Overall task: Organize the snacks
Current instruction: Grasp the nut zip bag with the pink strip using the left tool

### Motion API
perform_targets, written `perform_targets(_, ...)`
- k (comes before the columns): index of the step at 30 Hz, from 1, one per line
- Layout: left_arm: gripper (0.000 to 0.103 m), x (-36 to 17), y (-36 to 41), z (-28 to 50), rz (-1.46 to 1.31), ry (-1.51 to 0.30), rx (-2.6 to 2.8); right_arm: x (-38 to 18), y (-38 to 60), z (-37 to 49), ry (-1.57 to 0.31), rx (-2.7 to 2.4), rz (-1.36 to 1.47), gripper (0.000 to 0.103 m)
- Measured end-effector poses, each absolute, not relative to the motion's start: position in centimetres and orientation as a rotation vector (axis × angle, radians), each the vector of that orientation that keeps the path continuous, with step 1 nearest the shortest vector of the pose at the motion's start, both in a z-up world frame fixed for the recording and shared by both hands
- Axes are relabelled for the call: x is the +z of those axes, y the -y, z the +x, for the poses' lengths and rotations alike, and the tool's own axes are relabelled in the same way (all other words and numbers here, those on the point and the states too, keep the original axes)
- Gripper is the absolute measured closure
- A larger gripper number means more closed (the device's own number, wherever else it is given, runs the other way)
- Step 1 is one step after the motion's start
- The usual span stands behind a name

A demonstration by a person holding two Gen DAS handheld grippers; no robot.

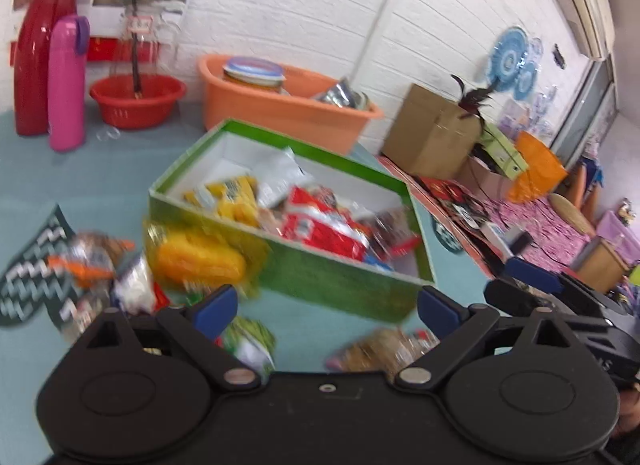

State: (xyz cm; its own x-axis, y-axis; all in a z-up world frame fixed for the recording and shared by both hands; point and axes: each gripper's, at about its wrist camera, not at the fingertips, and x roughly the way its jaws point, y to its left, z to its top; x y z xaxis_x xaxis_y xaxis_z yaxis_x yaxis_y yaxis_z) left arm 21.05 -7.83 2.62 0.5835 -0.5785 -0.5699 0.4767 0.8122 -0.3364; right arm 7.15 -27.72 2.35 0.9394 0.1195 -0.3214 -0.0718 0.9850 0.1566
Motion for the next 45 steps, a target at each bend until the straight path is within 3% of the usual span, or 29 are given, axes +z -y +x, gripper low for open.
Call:
perform_targets(10, 0.0, -0.6, 9.6, 17.9, -0.172, -0.798, -0.672, -1.6, 26.1, 4.2, -0.476, 0.147, 0.096, 0.0)
perform_targets(26, 0.0, -3.5, 15.9, 21.8, -0.16, -0.888, -0.709, -4.3, 22.9, 9.4, -0.521, 0.238, -0.156, 0.0)
perform_targets(32, 0.0, -3.7, 16.2, 21.8, -0.127, -0.872, -0.697, -4.6, 23.4, 10.9, -0.554, 0.309, -0.101, 0.0)
perform_targets(34, 0.008, -3.9, 16.4, 21.6, -0.108, -0.873, -0.703, -5.1, 23.4, 11.3, -0.603, 0.318, -0.056, 0.0)
perform_targets(36, 0.019, -3.9, 16.5, 21.1, -0.08, -0.857, -0.688, -5.4, 23.2, 11.1, -0.604, 0.249, -0.081, 0.018)
perform_targets(45, 0.035, -1.2, 15.4, 18.7, -0.09, -0.77, -0.705, -3.6, 23.5, 8.5, -0.556, 0.249, -0.007, 0.023)
